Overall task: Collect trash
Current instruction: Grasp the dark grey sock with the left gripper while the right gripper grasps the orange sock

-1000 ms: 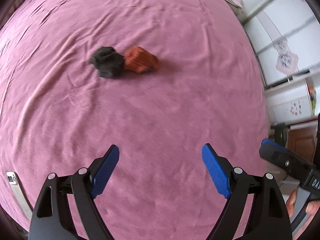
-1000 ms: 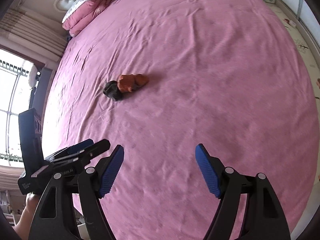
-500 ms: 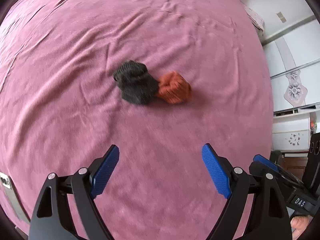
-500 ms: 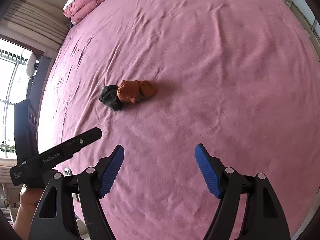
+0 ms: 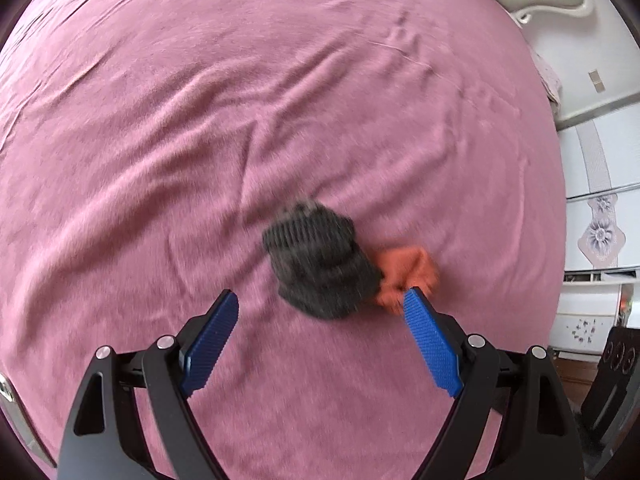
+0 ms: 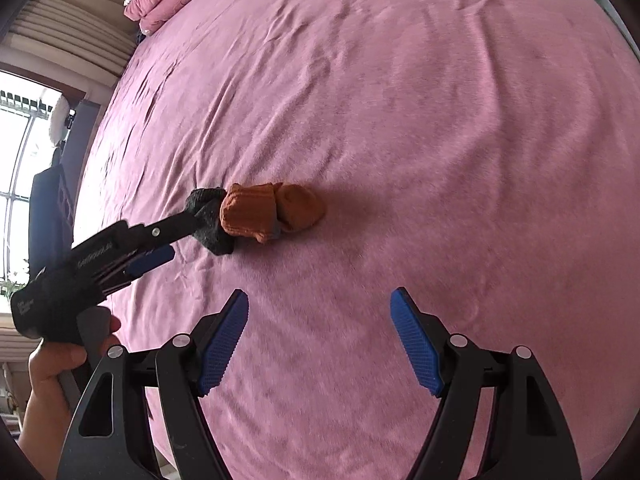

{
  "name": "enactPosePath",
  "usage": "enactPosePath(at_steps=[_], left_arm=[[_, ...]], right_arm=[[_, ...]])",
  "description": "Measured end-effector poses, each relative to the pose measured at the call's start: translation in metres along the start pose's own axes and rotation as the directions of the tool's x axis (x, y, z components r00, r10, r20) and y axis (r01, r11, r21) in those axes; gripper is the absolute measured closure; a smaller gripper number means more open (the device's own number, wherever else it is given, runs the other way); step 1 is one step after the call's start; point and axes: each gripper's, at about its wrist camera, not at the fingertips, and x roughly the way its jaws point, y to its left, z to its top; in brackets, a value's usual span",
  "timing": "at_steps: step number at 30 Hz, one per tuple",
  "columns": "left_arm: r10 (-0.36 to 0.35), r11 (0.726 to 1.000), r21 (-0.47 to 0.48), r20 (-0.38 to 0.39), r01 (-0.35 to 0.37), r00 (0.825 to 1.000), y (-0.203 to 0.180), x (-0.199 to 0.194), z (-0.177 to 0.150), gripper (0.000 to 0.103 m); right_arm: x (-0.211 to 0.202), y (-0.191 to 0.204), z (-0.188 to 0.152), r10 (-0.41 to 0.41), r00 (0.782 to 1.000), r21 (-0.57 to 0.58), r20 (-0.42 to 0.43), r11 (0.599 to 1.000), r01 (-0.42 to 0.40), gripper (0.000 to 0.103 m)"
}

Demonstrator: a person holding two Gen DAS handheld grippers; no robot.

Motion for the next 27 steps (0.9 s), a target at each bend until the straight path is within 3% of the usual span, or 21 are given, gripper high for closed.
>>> enactPosePath(at_steps=[8, 12, 17, 27], left_arm=[[0.028, 0.999, -0.021, -0.023, -0.029, 0.999, 0.001, 0.029, 0.021, 0.019], [0.045, 0.998, -0.035, -0.033, -0.047, 0.998, 0.005, 0.039, 0.023, 0.037], [0.03, 0.999, 0.023, -0.019, -0.03, 0.999, 0.005, 0.04, 0.018, 0.053], [0.017, 0.994, 0.108, 0.002, -0.018, 1.0, 0.005, 0.024, 0.01, 0.06]], right_arm=[[0.019, 0.005, 0.01, 0.005, 1.0, -0.014, -0.022, 1.0, -0.005, 0.032], [0.031, 0.007, 0.017, 0.005, 0.999, -0.023, -0.036, 1.0, -0.005, 0.032], [0.041, 0.012, 0.028, 0.005, 0.999, -0.042, -0.044, 0.999, -0.007, 0.031], [0.071, 0.024, 0.056, 0.055, 0.997, -0.032, -0.045, 0.998, -0.056, 0.025]])
